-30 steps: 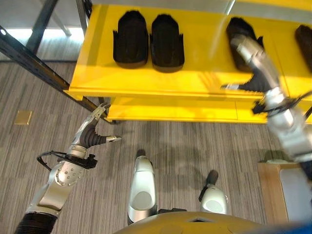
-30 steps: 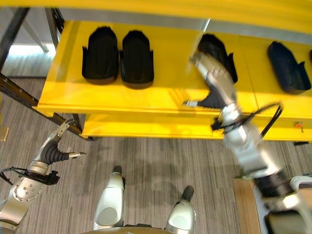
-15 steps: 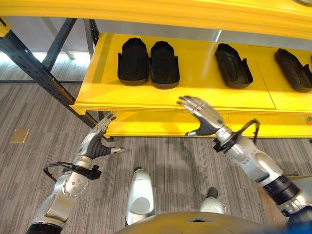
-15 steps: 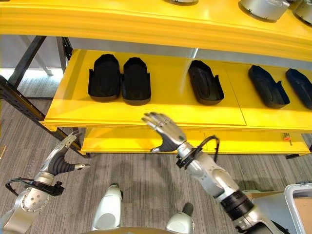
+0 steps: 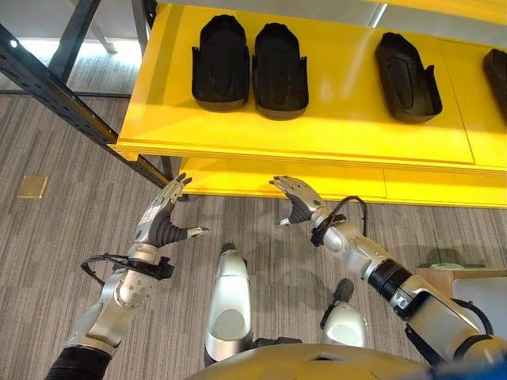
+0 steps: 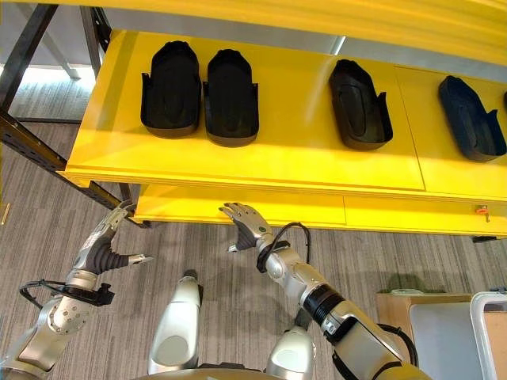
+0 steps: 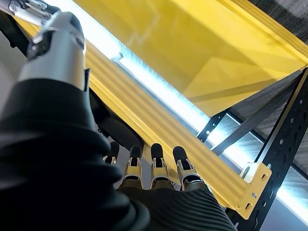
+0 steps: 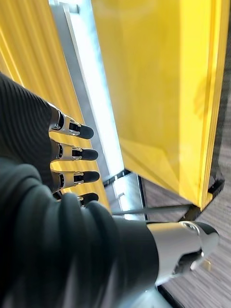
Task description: Move parts from the plastic box to the shelf.
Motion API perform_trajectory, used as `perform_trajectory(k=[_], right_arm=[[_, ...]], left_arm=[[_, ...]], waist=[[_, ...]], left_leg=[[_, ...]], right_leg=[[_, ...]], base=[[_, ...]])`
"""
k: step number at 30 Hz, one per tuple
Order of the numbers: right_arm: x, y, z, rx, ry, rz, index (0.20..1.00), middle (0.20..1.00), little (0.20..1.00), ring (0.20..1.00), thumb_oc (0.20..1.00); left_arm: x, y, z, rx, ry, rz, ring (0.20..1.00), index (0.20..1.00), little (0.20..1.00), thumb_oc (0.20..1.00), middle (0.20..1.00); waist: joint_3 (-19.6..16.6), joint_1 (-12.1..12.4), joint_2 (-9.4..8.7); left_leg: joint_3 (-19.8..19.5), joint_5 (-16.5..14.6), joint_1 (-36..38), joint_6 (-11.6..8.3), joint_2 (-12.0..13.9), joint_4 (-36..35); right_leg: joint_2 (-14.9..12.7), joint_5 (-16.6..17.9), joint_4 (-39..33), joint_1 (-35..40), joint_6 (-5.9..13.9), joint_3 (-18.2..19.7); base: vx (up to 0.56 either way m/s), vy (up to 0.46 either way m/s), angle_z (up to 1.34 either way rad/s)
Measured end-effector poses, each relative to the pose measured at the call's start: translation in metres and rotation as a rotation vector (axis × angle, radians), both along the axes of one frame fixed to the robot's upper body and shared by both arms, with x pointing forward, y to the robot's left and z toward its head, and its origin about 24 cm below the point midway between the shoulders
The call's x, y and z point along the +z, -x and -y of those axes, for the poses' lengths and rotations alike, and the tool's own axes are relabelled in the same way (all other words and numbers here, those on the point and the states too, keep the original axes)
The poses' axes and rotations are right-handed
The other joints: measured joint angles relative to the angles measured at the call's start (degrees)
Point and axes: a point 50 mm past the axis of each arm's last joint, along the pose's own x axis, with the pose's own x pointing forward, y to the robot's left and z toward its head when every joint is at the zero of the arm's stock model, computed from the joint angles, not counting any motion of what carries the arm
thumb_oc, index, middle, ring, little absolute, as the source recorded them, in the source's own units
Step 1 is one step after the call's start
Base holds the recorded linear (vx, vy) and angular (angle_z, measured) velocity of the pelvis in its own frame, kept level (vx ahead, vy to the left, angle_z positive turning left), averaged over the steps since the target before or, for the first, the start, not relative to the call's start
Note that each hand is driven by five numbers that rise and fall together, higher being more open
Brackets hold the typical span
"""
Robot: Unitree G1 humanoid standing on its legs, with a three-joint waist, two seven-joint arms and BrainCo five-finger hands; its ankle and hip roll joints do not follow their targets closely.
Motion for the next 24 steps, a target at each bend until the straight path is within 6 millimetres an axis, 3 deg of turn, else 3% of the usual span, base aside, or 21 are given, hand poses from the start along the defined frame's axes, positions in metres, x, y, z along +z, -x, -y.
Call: perform_trajectory(k=[7,15,24], right_arm=[[0.002,-0.005,0.0,-0.037,-0.03,0.015,1.0,1.0,1.0,1.0,1.0],[0.028,-0.019,-0.005,-0.059,-0.097,0.107,1.0,1.0,1.0,1.0,1.0],[0.031,-0.02,-0.003,-0.08,-0.13,0.111,1.0,1.0,1.0,1.0,1.0]], left_arm=[[0.001,-0.002,-0.001,0.008,-0.008,0.0,1.0,1.0,1.0,1.0,1.0],[0.002,-0.002,-0.002,0.011,-0.008,0.001,1.0,1.0,1.0,1.0,1.0],[0.003,-0.003,-0.002,0.025,-0.006,0.021,1.0,1.0,1.0,1.0,1.0]], waist=[[0.06,0.19,0.1],[0.01,0.25,0.12],[-0.03,0.17,0.11]], left_leg=[[0.2,-0.55,-0.31,0.25,-0.02,0.85],[0.14,-0.7,-0.79,0.31,-0.15,1.06],[0.13,-0.78,-0.78,0.33,-0.11,1.1]], right_leg=[[-0.23,-0.57,-0.13,-0.13,-0.17,0.0],[-0.23,-0.51,0.08,-0.35,-0.24,0.03],[-0.27,-0.68,0.31,-0.45,-0.29,0.03]], base=[[0.0,0.0,0.0],[0.0,0.0,0.0],[0.0,0.0,0.0]])
